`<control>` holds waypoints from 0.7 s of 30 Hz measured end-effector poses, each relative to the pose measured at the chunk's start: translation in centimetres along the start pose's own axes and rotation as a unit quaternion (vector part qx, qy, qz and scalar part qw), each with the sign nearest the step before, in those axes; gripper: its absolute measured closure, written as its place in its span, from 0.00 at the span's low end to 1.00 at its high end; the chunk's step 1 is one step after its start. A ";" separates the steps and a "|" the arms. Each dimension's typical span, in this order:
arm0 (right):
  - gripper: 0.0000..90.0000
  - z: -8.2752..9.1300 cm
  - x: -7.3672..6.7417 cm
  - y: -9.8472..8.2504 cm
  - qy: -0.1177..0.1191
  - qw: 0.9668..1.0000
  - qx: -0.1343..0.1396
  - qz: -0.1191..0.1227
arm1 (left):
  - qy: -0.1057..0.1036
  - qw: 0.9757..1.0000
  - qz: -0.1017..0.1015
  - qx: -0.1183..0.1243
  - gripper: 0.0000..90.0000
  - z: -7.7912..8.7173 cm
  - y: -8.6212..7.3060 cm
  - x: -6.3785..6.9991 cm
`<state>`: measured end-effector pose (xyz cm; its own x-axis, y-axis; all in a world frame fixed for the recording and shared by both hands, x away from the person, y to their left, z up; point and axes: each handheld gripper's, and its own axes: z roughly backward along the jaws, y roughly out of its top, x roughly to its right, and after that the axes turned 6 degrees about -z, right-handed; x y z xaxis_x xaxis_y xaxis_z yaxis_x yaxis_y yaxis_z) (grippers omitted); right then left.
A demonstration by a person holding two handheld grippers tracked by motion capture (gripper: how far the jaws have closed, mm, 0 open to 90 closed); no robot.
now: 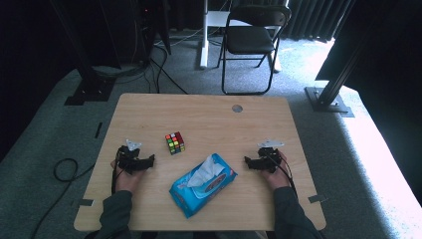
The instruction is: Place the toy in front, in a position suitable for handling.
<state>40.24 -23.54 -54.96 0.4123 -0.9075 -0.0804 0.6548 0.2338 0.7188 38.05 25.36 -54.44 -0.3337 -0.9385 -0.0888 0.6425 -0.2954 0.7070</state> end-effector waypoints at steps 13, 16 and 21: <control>0.14 0.1 0.0 -0.2 0.003 1.000 0.000 0.003 | 0.003 1.000 0.003 0.003 0.23 0.0 0.0 0.0; 0.14 0.1 0.0 -0.2 0.003 1.000 0.000 0.003 | 0.003 1.000 0.002 0.003 0.24 0.1 0.0 0.0; 0.15 0.2 0.0 -0.2 0.005 1.000 -0.001 0.005 | 0.002 1.000 0.002 0.004 0.24 0.0 0.0 0.0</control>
<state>40.04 -23.65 -54.97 0.4244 -0.9019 -0.0805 0.6519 0.2427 0.7184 38.01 25.37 -54.45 -0.3283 -0.9404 -0.0887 0.6388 -0.2902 0.7125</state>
